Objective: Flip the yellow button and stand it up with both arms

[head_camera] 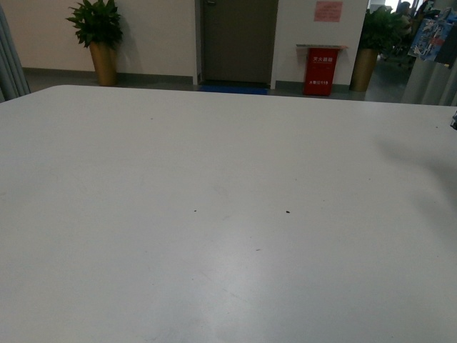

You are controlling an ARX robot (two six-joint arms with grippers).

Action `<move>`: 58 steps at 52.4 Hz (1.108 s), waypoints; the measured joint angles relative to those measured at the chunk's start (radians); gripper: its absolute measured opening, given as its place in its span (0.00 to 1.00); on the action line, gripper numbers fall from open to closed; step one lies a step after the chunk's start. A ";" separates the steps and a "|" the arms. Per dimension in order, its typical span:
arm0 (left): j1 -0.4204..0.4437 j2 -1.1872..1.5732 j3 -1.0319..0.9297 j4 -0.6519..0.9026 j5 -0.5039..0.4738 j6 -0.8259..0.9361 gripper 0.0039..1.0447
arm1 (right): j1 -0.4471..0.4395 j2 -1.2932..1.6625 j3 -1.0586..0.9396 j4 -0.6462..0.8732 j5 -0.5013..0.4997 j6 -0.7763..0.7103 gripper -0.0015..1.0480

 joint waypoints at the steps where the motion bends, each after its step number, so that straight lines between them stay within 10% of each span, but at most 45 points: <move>1: 0.000 -0.008 0.000 -0.008 0.000 0.000 0.03 | 0.000 0.000 0.000 0.000 0.000 0.000 0.34; 49: 0.000 -0.217 0.000 -0.224 0.001 0.000 0.03 | -0.014 -0.020 -0.016 -0.007 0.017 -0.028 0.33; 58: 0.000 -0.217 0.000 -0.224 0.001 0.000 0.33 | -0.026 -0.055 -0.015 0.015 0.101 -0.192 0.33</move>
